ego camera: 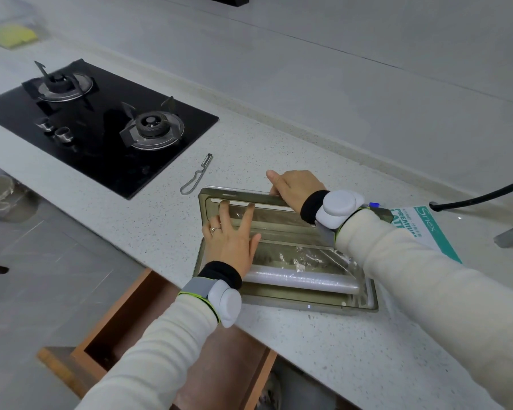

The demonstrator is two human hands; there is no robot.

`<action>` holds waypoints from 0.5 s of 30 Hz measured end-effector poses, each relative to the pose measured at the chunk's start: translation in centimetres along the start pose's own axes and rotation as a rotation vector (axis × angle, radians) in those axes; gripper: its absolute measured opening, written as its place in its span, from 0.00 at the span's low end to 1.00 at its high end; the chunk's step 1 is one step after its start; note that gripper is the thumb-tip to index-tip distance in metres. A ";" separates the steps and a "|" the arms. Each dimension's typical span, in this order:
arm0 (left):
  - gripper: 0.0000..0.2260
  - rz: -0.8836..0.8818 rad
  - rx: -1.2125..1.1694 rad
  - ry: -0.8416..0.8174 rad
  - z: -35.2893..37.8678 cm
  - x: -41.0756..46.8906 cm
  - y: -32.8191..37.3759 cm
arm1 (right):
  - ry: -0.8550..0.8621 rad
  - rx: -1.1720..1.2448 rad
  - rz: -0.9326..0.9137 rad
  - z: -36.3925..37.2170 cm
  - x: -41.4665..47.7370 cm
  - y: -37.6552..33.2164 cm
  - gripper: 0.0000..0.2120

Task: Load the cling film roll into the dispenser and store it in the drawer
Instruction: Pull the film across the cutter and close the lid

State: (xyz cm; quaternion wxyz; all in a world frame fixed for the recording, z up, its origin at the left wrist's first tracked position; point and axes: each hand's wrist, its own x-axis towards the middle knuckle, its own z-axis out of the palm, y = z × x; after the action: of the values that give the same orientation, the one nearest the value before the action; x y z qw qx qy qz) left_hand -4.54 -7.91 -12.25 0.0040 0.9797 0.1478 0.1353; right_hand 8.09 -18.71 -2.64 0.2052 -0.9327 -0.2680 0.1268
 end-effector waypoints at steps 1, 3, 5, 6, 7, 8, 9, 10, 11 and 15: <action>0.25 -0.004 0.005 0.009 0.0 -0.2 0.1 | -0.010 -0.012 0.000 -0.1 0.1 -0.1 0.29; 0.25 -0.009 0.025 0.043 -0.1 -0.7 0.1 | -0.027 -0.011 0.013 -0.3 0.1 -0.1 0.24; 0.24 -0.011 0.036 0.073 -0.2 -1.1 0.2 | -0.065 -0.003 0.007 -0.6 0.2 -0.1 0.19; 0.24 -0.010 0.036 0.083 -0.2 -1.3 0.2 | -0.090 -0.001 0.000 -0.7 0.2 -0.2 0.16; 0.24 -0.010 0.036 0.089 -0.2 -1.6 0.1 | -0.112 0.000 -0.005 -0.7 0.2 -0.3 0.14; 0.23 -0.011 0.037 0.090 -0.2 -1.8 0.1 | -0.131 -0.005 -0.005 -0.7 0.2 -0.4 0.13; 0.23 -0.014 0.039 0.086 -0.2 -2.1 0.0 | -0.149 -0.019 -0.002 -0.7 0.3 -0.4 0.13; 0.23 -0.016 0.045 0.081 -0.2 -2.3 0.0 | -0.169 -0.040 0.001 -0.6 0.3 -0.5 0.13; 0.23 -0.018 0.053 0.077 -0.2 -2.4 0.0 | -0.194 -0.063 0.005 -0.6 0.4 -0.6 0.13; 0.23 -0.023 0.047 0.067 -0.2 -2.8 0.0 | -0.276 -0.110 0.013 -0.1 0.8 -0.8 0.14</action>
State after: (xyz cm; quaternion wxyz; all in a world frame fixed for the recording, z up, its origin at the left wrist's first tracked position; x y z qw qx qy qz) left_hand -7.16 -8.69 -12.83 -0.0225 0.9727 0.1624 0.1643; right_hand 8.43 -17.73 -2.29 0.1140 -0.9181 -0.2939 0.2403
